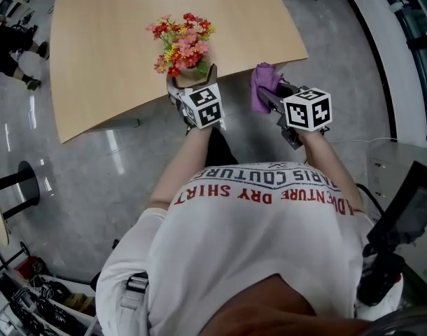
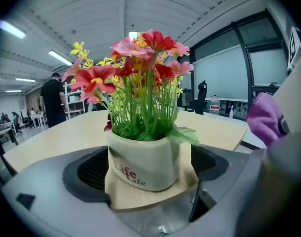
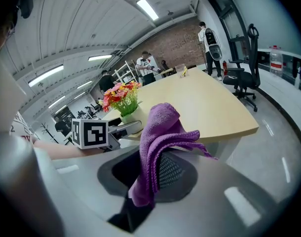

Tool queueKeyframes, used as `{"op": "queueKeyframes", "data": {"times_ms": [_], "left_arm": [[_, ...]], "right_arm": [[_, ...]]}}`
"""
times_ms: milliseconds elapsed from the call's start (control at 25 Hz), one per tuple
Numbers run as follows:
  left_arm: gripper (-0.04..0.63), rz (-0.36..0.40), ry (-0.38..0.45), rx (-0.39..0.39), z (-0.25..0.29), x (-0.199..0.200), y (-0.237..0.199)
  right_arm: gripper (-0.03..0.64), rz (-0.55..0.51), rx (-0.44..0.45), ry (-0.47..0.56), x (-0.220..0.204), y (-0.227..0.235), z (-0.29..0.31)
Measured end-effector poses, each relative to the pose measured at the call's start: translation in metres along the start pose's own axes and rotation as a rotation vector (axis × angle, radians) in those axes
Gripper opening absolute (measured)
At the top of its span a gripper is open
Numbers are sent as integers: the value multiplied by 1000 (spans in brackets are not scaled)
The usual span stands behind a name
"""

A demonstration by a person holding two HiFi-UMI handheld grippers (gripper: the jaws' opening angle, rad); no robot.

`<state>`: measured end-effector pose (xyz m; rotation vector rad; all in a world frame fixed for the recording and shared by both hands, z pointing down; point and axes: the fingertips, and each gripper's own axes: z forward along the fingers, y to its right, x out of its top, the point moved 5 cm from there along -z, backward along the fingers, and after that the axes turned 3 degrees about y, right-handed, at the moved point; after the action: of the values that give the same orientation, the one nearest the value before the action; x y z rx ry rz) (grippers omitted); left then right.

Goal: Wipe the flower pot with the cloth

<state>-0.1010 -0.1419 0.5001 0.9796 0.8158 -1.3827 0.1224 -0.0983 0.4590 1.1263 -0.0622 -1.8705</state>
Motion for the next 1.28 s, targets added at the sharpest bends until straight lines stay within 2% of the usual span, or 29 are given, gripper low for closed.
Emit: {"op": "queueKeyframes", "data": {"times_ms": [80, 160, 240, 520, 680, 1000, 1280], "left_arm": [[522, 17, 29, 22, -9, 7, -1], [481, 30, 42, 38, -13, 10, -8], [477, 35, 52, 39, -9, 8, -12], [469, 61, 68, -22, -15, 9, -12], [469, 93, 63, -118, -15, 9, -22], [468, 180, 74, -360, -34, 15, -32], [468, 254, 58, -537, -2, 8, -48]], "right_arm": [[41, -3, -5, 5, -1, -6, -10], [41, -3, -4, 7, 2, -10, -10], [41, 0, 0, 6, 5, -9, -3], [41, -4, 37, 9, 11, -14, 7], [41, -8, 81, 26, 28, -22, 26], [41, 16, 178, 84, 64, -46, 49], [41, 50, 255, 95, 84, -37, 102]]}}
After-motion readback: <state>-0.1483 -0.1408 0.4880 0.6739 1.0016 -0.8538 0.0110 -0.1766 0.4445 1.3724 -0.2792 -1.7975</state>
